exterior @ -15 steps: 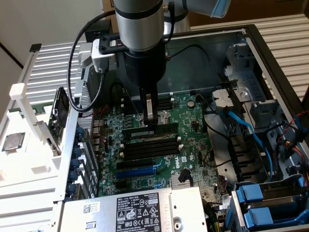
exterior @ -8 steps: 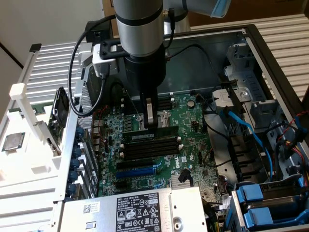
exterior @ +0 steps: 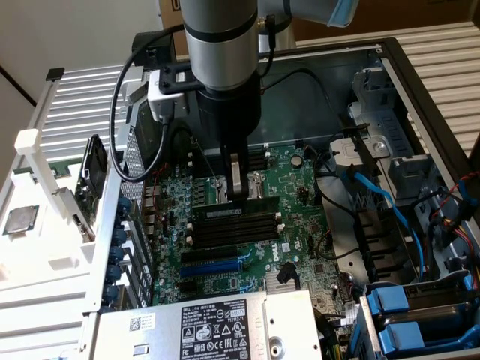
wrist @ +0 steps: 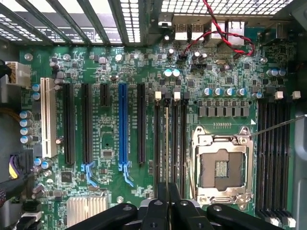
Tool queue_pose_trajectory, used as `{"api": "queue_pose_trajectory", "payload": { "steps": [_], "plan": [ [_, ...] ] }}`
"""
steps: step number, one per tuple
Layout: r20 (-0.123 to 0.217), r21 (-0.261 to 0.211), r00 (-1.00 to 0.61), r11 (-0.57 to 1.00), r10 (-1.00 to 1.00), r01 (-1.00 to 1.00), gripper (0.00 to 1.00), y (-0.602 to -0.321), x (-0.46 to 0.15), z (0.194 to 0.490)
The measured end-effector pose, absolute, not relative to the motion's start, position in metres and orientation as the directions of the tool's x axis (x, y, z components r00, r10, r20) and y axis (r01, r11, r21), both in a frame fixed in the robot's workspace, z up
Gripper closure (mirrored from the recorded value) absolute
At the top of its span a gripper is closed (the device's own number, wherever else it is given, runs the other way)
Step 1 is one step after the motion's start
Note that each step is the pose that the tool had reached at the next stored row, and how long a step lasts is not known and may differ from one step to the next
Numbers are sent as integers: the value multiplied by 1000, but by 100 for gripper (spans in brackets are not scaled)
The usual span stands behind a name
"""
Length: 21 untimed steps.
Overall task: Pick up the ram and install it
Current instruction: 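Insert the ram into the slot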
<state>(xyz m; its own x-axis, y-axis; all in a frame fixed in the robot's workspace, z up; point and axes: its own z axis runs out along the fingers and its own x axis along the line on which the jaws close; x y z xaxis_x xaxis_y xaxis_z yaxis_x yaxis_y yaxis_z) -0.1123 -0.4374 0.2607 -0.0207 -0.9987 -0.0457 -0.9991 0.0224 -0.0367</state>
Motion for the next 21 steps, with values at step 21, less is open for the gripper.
{"api": "queue_pose_trajectory", "payload": {
  "steps": [21],
  "plan": [
    [-38, -37, -4, 5, -999, -999, 88, -438, -115, 251]
  ]
}}
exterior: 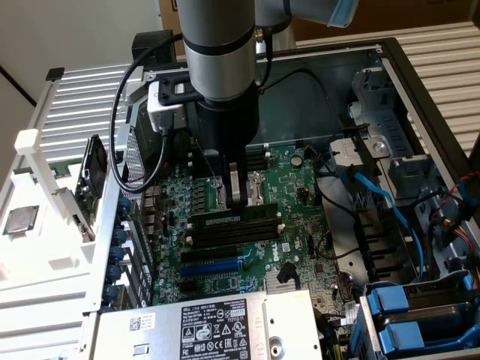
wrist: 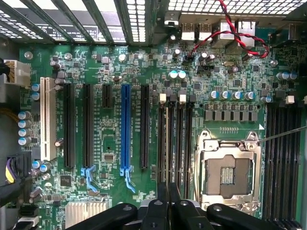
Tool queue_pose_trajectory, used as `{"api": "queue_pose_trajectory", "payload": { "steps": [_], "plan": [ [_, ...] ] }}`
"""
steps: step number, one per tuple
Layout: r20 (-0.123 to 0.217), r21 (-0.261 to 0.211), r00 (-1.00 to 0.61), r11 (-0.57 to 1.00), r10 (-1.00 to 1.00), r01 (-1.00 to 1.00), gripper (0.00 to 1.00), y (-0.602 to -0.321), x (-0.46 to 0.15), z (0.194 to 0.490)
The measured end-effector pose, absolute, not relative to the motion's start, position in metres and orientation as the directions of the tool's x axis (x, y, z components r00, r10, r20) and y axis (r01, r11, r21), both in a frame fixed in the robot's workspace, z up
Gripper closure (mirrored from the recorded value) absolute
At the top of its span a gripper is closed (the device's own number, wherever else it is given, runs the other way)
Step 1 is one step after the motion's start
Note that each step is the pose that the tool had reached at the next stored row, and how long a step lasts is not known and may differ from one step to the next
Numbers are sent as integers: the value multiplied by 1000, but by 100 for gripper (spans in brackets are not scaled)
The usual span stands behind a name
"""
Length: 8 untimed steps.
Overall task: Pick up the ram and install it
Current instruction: 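Insert the ram into the slot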
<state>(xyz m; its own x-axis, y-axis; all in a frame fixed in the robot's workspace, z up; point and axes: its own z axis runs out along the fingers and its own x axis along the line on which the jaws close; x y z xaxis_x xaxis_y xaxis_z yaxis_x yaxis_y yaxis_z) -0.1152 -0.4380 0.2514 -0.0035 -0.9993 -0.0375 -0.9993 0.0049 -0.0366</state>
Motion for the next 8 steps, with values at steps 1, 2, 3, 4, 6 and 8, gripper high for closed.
{"api": "queue_pose_trajectory", "payload": {
  "steps": [1, 2, 3, 4, 6, 8],
  "plan": [
    [-38, -37, -3, 5, -999, -999, 88, -438, -115, 251],
    [-38, -37, -3, 5, -999, -999, 88, -438, -115, 251],
    [-38, -37, -3, 5, -999, -999, 88, -438, -115, 250],
    [-38, -37, -3, 5, -999, -999, 88, -438, -115, 250],
    [-37, -37, -4, 5, -999, -999, 88, -438, -115, 248],
    [-37, -37, -4, 5, -999, -999, 88, -438, -116, 248]
  ]
}}
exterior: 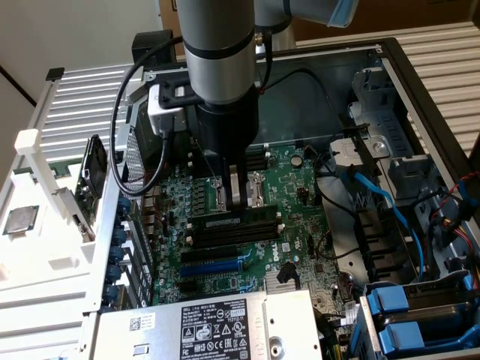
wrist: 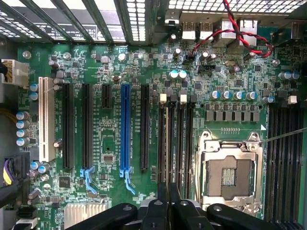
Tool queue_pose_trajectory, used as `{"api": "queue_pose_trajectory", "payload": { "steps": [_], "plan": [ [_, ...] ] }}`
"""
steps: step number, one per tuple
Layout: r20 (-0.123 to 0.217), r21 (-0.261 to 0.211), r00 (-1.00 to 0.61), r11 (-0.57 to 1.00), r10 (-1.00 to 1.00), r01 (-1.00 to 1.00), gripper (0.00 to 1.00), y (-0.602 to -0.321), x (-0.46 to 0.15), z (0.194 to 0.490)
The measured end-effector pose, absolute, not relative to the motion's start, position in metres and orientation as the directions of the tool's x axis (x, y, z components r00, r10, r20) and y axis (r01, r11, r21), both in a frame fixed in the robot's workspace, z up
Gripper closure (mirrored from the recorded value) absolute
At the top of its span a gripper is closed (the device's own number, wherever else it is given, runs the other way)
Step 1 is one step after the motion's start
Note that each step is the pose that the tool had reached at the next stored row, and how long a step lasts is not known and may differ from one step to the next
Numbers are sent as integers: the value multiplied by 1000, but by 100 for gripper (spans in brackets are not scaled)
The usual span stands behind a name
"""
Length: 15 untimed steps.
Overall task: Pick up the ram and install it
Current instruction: 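Insert the ram into the slot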
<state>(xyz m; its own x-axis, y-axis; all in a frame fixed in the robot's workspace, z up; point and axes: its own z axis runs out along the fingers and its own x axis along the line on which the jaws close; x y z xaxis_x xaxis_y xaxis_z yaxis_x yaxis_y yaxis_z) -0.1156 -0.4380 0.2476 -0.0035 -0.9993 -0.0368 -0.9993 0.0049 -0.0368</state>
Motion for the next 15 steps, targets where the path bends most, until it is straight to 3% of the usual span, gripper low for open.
{"api": "queue_pose_trajectory", "payload": {
  "steps": [15],
  "plan": [
    [-37, -37, -13, 14, -999, -999, 88, -439, -117, 244]
  ]
}}
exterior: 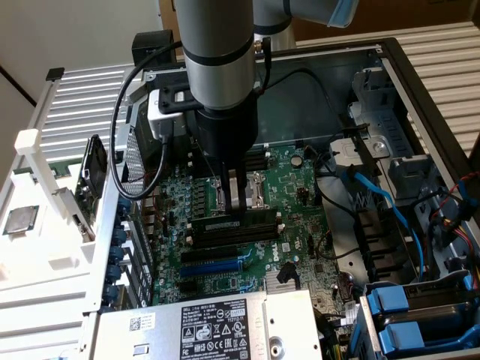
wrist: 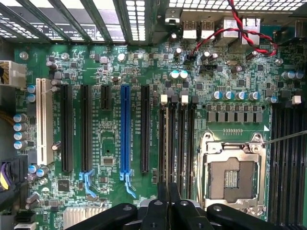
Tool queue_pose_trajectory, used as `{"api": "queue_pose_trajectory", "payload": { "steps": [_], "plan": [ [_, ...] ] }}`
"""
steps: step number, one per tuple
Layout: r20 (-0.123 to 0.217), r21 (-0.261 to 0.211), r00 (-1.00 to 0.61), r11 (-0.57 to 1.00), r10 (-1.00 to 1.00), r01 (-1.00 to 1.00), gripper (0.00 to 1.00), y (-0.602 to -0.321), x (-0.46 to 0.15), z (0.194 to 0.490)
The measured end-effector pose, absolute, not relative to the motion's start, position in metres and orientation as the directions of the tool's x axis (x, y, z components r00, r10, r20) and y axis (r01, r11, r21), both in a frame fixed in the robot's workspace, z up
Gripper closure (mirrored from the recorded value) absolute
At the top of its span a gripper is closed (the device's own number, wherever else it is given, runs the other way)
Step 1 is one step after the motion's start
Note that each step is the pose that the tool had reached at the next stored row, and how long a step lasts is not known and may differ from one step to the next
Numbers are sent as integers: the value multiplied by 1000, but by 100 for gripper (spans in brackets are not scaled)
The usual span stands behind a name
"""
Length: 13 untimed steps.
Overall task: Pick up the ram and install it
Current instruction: 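Insert the ram into the slot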
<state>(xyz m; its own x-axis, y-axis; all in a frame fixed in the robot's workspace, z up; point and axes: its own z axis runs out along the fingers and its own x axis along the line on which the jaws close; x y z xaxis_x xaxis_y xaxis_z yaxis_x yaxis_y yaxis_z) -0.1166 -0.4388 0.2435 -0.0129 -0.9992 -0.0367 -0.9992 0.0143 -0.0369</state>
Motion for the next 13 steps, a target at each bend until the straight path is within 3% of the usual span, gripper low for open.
{"api": "queue_pose_trajectory", "payload": {
  "steps": [13],
  "plan": [
    [-37, -37, -15, 17, -999, -999, 88, -440, -117, 243]
  ]
}}
